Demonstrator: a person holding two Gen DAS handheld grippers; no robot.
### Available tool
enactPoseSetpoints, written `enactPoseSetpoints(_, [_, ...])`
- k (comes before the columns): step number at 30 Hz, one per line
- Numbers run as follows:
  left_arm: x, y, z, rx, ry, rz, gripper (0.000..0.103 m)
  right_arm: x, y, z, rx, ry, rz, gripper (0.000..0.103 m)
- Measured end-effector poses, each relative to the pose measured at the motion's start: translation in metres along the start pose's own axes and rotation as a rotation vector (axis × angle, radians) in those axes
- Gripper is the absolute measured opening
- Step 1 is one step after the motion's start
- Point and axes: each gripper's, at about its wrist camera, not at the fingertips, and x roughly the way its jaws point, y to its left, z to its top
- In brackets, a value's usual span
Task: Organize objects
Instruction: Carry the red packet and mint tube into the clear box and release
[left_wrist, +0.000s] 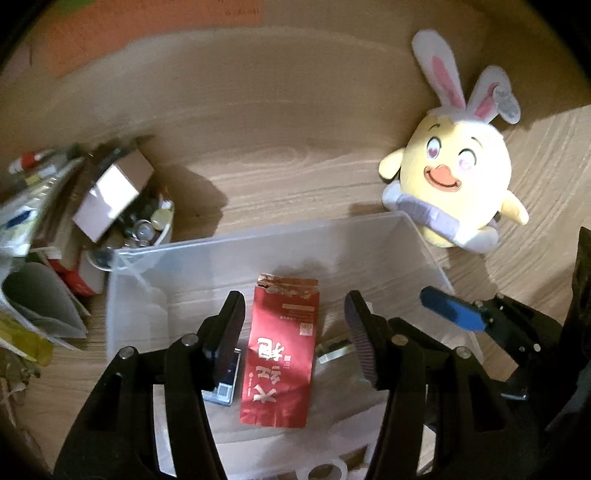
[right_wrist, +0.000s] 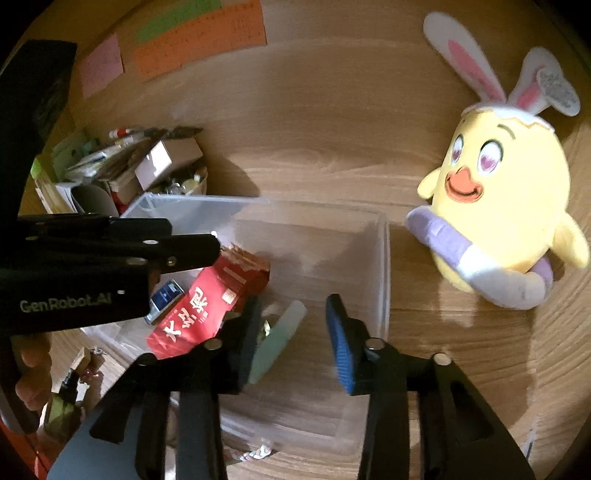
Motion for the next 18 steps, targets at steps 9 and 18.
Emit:
enactPoseSetpoints(9, [-0.042,-0.003,-0.023,-0.008,-0.080,0.033,0.066,-0.038,0.007,-0.001,-0.005,-0.082,-0.006,0.067])
enactPoseSetpoints(18, [-0.086,0.004,-0.048,-0.028,-0.171,0.082,0.086,-0.065,0.016,-0.015,-0.009,-0.110,-0.005,0.077])
